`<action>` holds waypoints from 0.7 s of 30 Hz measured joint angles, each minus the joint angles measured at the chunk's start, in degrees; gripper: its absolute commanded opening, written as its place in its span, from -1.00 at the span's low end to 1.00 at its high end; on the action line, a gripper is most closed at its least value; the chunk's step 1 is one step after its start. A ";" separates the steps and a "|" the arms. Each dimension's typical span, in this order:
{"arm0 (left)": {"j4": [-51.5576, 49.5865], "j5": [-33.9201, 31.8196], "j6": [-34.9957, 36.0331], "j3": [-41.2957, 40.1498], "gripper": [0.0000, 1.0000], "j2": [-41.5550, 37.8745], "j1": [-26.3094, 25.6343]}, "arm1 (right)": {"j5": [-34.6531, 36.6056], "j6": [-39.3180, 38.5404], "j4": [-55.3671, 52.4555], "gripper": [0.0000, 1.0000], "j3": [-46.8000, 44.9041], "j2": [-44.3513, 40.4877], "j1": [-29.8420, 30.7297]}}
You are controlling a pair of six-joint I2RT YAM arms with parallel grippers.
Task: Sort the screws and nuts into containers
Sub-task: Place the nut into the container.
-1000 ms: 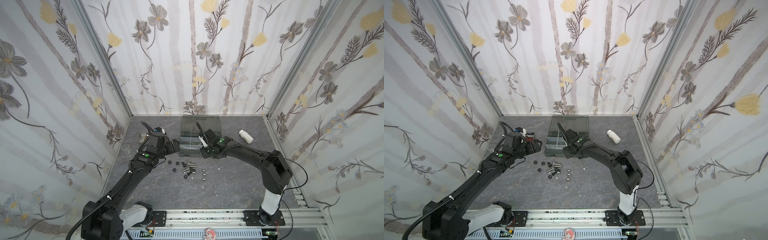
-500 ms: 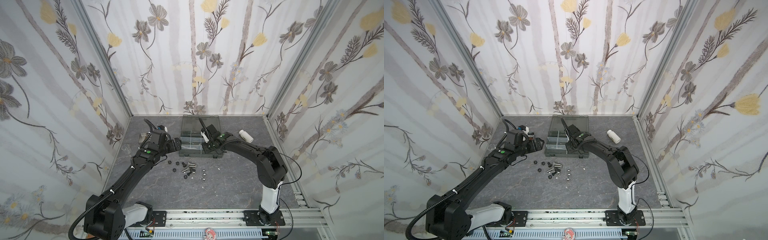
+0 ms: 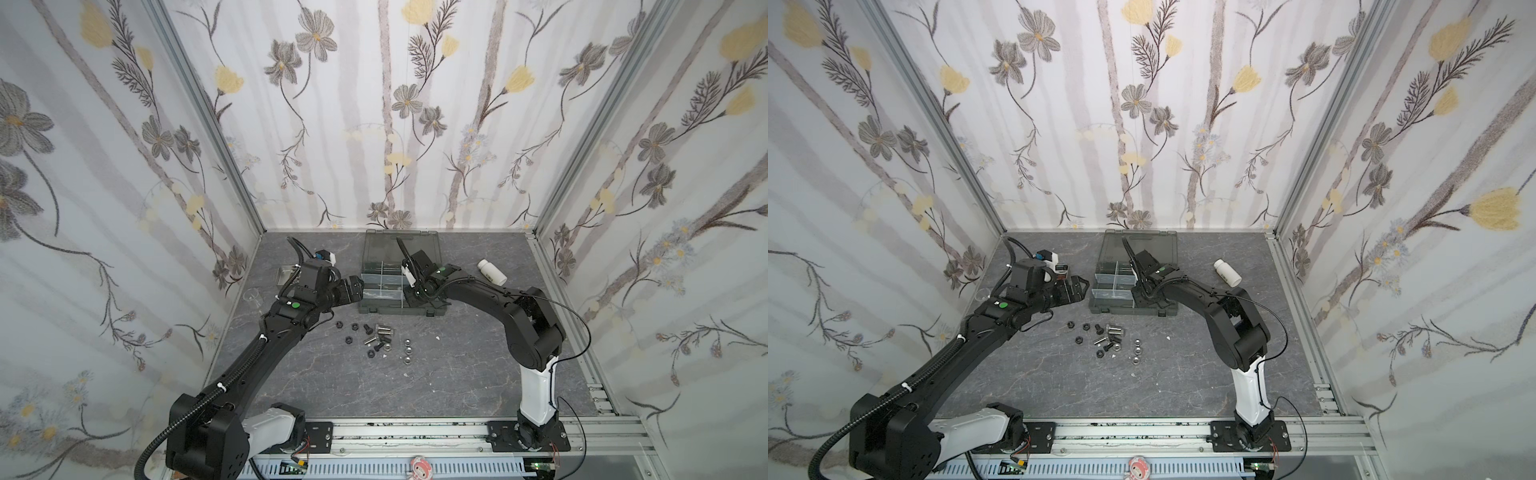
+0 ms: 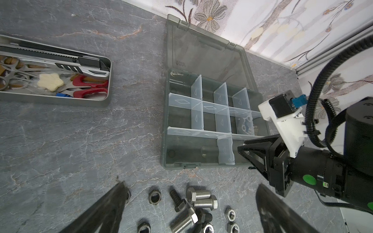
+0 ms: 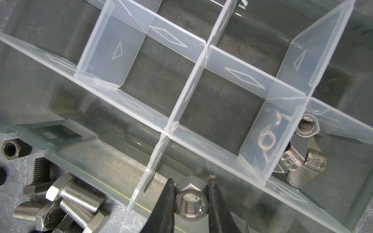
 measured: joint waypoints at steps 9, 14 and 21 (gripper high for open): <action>-1.99 1.64 2.10 1.29 1.00 -0.11 -1.07 | -0.07 0.02 0.20 -0.18 0.31 -0.02 0.00; -3.91 1.92 4.26 2.64 0.97 -0.50 -3.56 | -0.28 0.44 0.24 -0.16 0.04 -1.46 -0.07; -7.19 0.55 6.32 4.26 0.84 -0.46 -9.11 | -0.66 1.09 1.49 -0.04 -3.23 -7.52 -0.22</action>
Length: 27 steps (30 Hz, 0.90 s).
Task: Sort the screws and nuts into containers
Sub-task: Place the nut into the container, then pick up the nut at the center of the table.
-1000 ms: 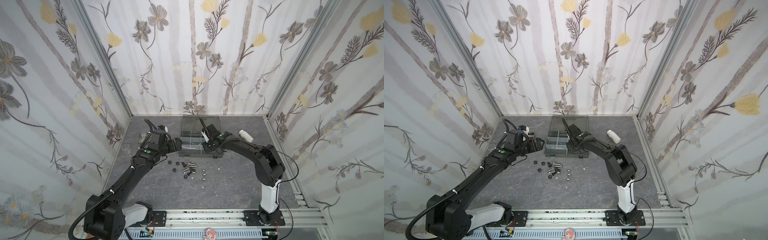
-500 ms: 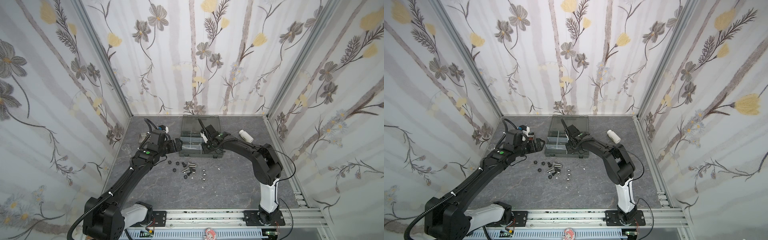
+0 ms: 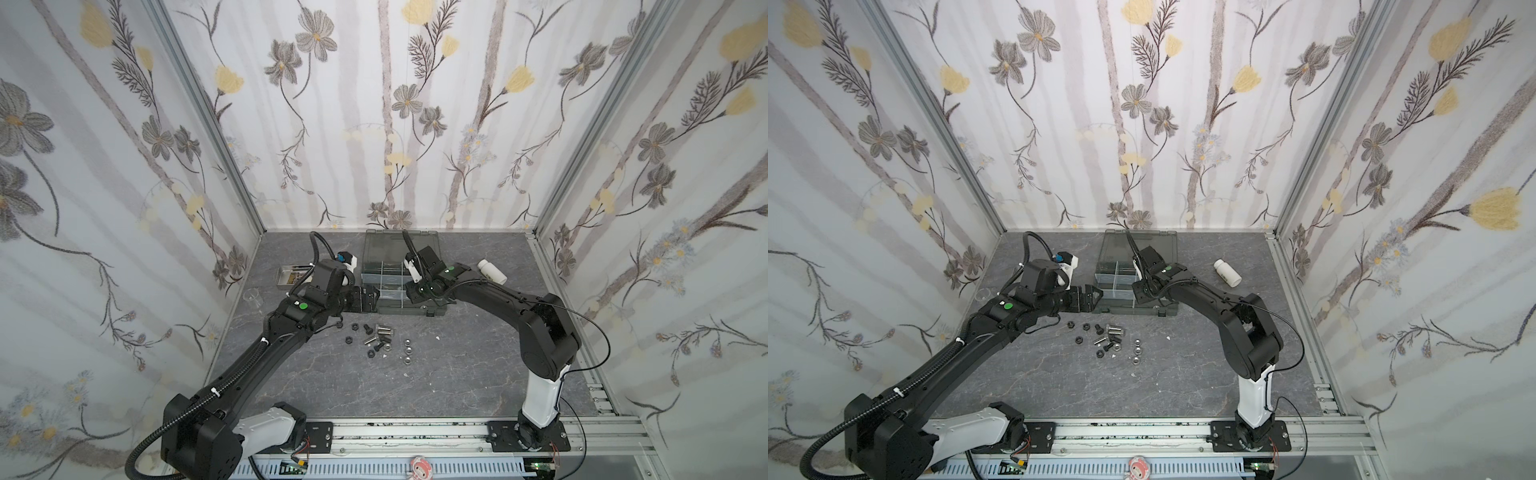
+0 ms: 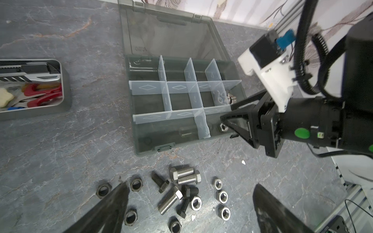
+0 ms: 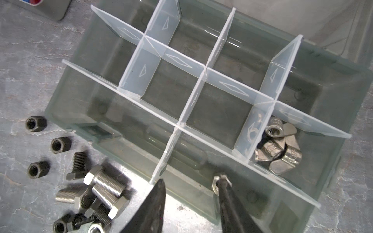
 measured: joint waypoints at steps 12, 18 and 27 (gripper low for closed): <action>-4.68 -5.44 -0.74 0.00 0.62 1.86 -10.38 | -0.42 2.34 3.67 0.12 -11.28 -15.02 -2.75; -6.45 -8.37 -3.02 0.00 0.49 4.33 -15.34 | -0.09 2.99 4.96 0.18 -16.55 -22.77 -4.48; -7.72 -12.52 -7.30 1.31 0.29 12.33 -21.84 | 0.66 3.48 6.25 0.21 -22.84 -30.25 -6.69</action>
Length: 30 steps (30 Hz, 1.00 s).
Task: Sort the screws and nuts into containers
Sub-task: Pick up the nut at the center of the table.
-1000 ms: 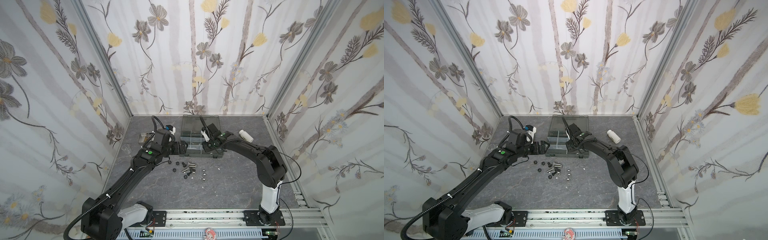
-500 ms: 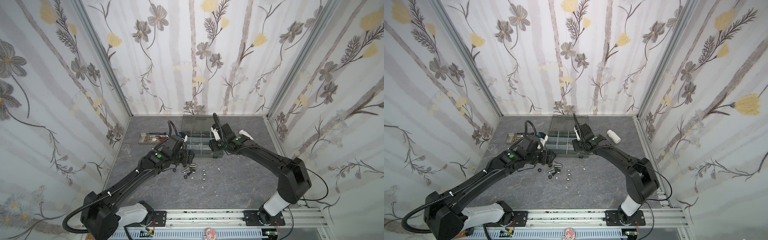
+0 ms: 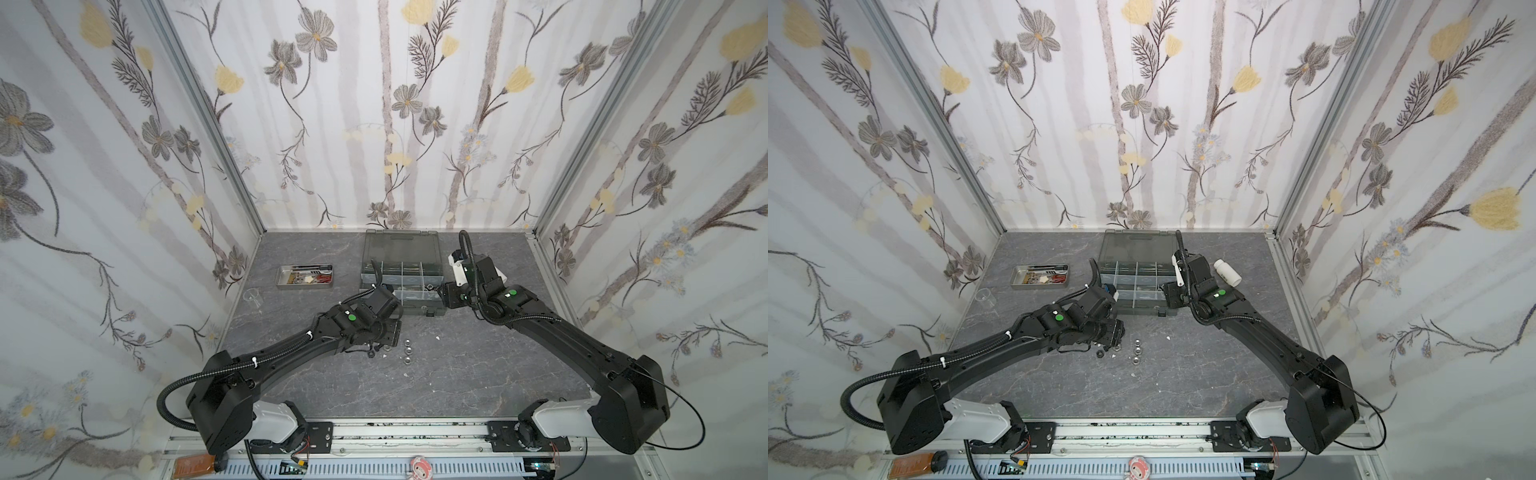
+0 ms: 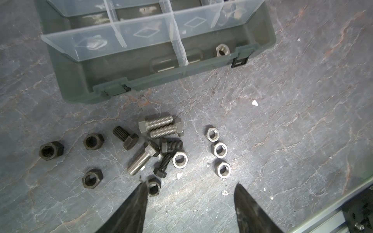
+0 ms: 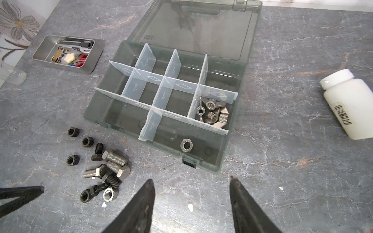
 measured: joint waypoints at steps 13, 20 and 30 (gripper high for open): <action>-1.38 -3.15 -5.73 8.96 0.01 17.44 -6.12 | 1.14 0.68 2.80 0.53 -9.44 -10.14 -3.61; -2.21 -4.39 -7.80 12.90 0.00 23.87 -6.56 | 1.84 1.05 4.04 0.61 -12.39 -13.64 -3.98; -2.43 -4.31 -9.55 14.82 -0.09 28.33 -6.64 | 3.02 1.60 6.29 0.65 -14.38 -16.79 -4.35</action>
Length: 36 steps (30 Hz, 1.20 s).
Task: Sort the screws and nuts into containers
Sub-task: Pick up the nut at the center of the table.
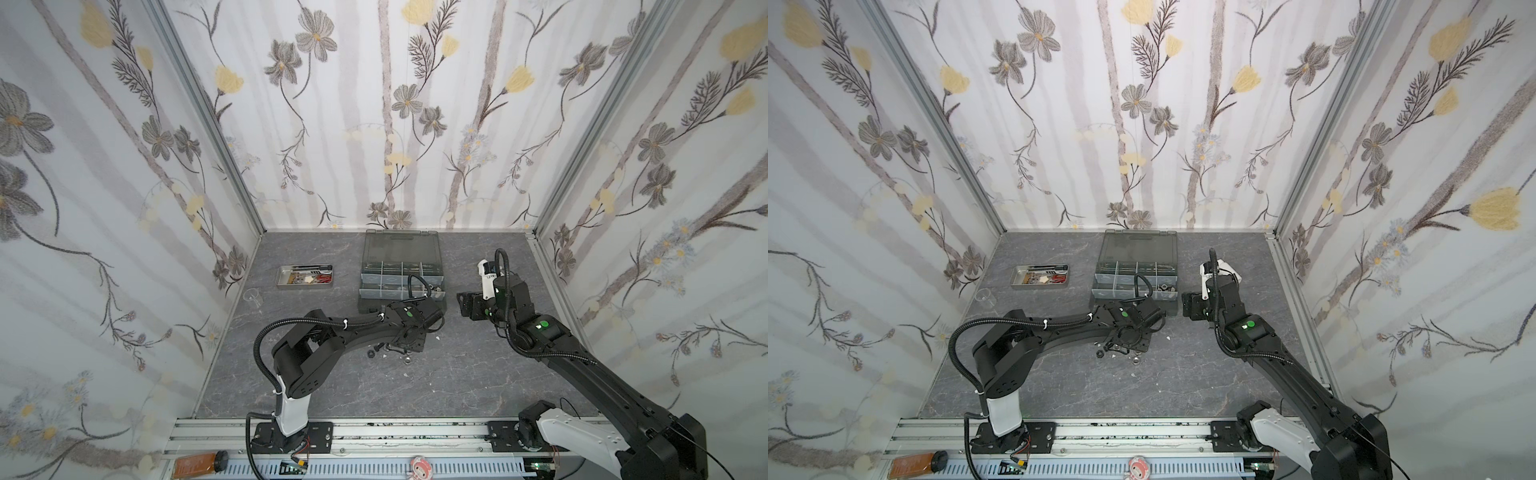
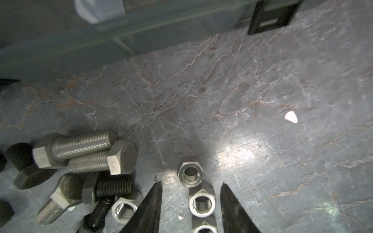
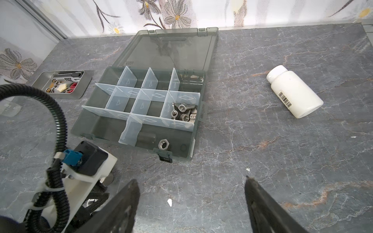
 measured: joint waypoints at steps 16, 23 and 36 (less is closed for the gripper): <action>-0.63 -0.07 -2.08 3.04 -0.19 4.76 0.33 | -0.68 0.31 1.27 0.67 -0.48 -0.28 -0.63; 0.09 -0.33 -2.91 2.14 -0.27 4.81 0.79 | -1.53 0.31 1.33 0.67 -0.55 -0.28 -0.70; 0.26 -0.46 -3.28 1.79 -0.59 4.52 0.87 | -1.57 0.31 1.70 0.68 -0.61 -0.28 -0.92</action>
